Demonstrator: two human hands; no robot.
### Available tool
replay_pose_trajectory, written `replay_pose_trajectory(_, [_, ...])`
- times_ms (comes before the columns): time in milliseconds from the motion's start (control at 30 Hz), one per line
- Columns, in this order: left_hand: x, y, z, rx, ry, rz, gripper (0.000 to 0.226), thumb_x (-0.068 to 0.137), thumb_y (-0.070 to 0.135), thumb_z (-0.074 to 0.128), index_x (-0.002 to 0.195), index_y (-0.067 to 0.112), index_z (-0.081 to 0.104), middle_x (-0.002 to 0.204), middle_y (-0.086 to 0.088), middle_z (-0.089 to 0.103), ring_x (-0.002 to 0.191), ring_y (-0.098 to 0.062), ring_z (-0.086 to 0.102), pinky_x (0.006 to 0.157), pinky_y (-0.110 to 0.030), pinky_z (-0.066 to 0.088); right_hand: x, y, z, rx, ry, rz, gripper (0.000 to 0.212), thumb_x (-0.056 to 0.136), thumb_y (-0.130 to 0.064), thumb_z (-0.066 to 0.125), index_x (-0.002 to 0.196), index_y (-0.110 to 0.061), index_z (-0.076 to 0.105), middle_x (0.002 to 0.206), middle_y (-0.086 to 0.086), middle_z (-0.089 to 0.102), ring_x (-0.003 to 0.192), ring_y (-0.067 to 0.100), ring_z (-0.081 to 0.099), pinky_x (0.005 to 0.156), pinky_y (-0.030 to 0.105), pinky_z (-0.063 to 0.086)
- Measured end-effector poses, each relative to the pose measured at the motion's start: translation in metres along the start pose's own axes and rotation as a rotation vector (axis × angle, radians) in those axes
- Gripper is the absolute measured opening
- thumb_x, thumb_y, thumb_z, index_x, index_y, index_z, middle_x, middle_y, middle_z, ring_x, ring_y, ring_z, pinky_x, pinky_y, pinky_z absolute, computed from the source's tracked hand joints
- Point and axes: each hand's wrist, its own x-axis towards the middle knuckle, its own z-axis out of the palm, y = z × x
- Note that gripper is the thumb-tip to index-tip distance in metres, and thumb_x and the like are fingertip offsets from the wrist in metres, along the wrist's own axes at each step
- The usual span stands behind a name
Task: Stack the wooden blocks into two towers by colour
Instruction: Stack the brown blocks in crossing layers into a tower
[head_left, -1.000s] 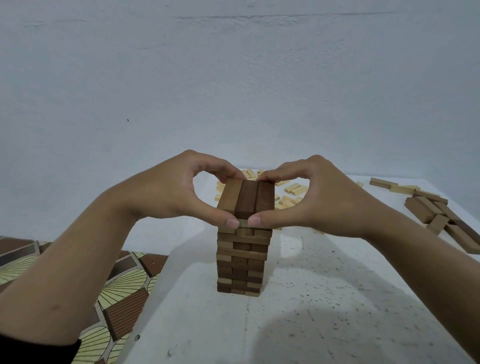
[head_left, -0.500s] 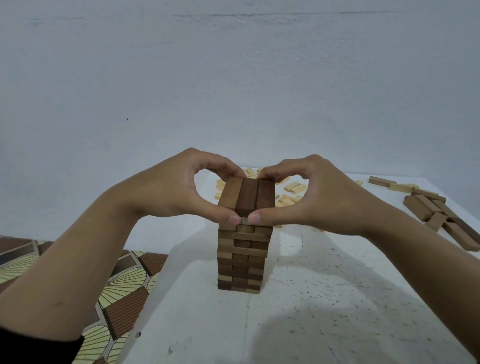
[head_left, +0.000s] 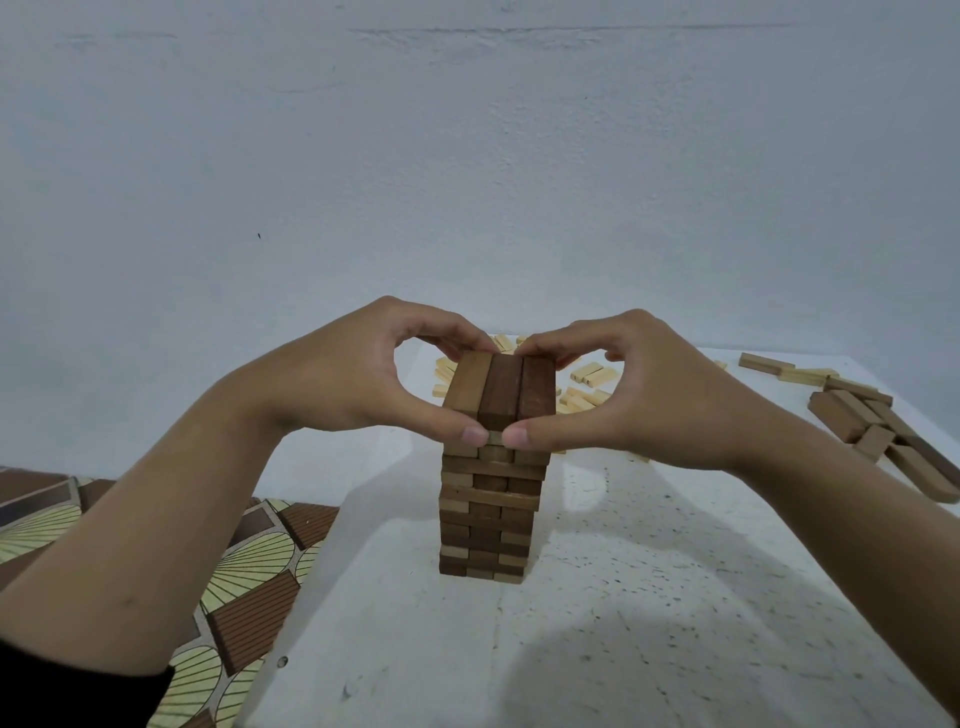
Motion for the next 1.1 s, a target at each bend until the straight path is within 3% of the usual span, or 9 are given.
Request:
replay_pose_trajectory(100, [-0.001,-0.002,0.001,-0.006,0.005,-0.015,0.069,0.06,0.06,0.086,0.123,0.038,0.068,0.12,0.015,0.069,0.126,-0.007,0.056,0.113,-0.046,0.038,-0.001,0.002,0.002,-0.031,0.017,0.024,0.089,0.047,-0.086,0.072,0.126,-0.045,0.066,0.116,-0.028,0.068,0.113,-0.01,0.056,0.091,0.021,0.041])
replay_pose_trajectory(167, [-0.003,-0.002,0.001,-0.019,0.009,-0.017,0.072,0.059,0.06,0.085,0.125,0.039,0.066,0.12,0.018,0.068,0.126,-0.004,0.056,0.112,-0.04,0.038,-0.002,0.003,0.002,-0.016,0.031,0.032,0.093,0.048,-0.087,0.071,0.131,-0.046,0.063,0.116,-0.028,0.067,0.113,-0.012,0.056,0.091,0.02,0.04])
replay_pose_trajectory(267, [-0.004,-0.001,0.002,-0.06,0.032,-0.004,0.068,0.062,0.059,0.082,0.125,0.04,0.065,0.12,0.018,0.068,0.124,-0.004,0.057,0.109,-0.036,0.038,-0.004,0.003,0.002,0.065,0.065,0.035,0.082,0.056,-0.084,0.071,0.129,-0.047,0.064,0.115,-0.029,0.068,0.113,-0.01,0.058,0.092,0.024,0.043])
replay_pose_trajectory(467, [-0.008,0.0,0.008,-0.164,0.152,0.004,0.052,0.077,0.062,0.068,0.125,0.041,0.065,0.124,0.015,0.068,0.123,-0.008,0.06,0.111,-0.053,0.038,-0.009,-0.001,0.005,0.243,0.172,0.043,0.052,0.08,-0.07,0.059,0.123,-0.042,0.068,0.122,-0.029,0.066,0.117,-0.011,0.056,0.1,0.029,0.044])
replay_pose_trajectory(633, [-0.01,0.006,0.014,-0.24,0.2,-0.01,0.042,0.086,0.064,0.057,0.121,0.045,0.067,0.124,0.013,0.068,0.125,-0.007,0.058,0.112,-0.056,0.04,-0.015,-0.002,0.009,0.296,0.181,0.06,0.047,0.083,-0.065,0.05,0.118,-0.04,0.069,0.114,-0.028,0.069,0.113,-0.009,0.059,0.097,0.028,0.045])
replay_pose_trajectory(833, [-0.012,0.014,0.019,-0.243,0.246,-0.004,0.03,0.095,0.056,0.059,0.12,0.043,0.068,0.123,0.015,0.068,0.126,-0.004,0.057,0.111,-0.054,0.041,-0.023,0.001,0.014,0.32,0.171,0.072,0.047,0.083,-0.063,0.05,0.121,-0.04,0.066,0.116,-0.027,0.068,0.114,-0.01,0.058,0.093,0.024,0.043])
replay_pose_trajectory(967, [-0.012,0.015,0.018,-0.163,0.257,-0.027,0.036,0.09,0.061,0.059,0.122,0.045,0.065,0.122,0.022,0.066,0.122,0.004,0.056,0.109,-0.045,0.042,-0.025,0.003,0.016,0.288,0.171,0.076,0.043,0.083,-0.062,0.054,0.121,-0.044,0.064,0.116,-0.031,0.066,0.114,-0.012,0.057,0.091,0.021,0.042])
replay_pose_trajectory(1100, [-0.017,0.003,0.018,-0.154,0.188,-0.057,0.054,0.079,0.064,0.07,0.129,0.046,0.059,0.128,0.022,0.064,0.126,0.002,0.054,0.107,-0.04,0.04,-0.029,0.006,0.013,0.259,0.148,0.096,0.044,0.083,-0.061,0.066,0.124,-0.045,0.062,0.122,-0.029,0.065,0.12,-0.009,0.055,0.106,0.035,0.045])
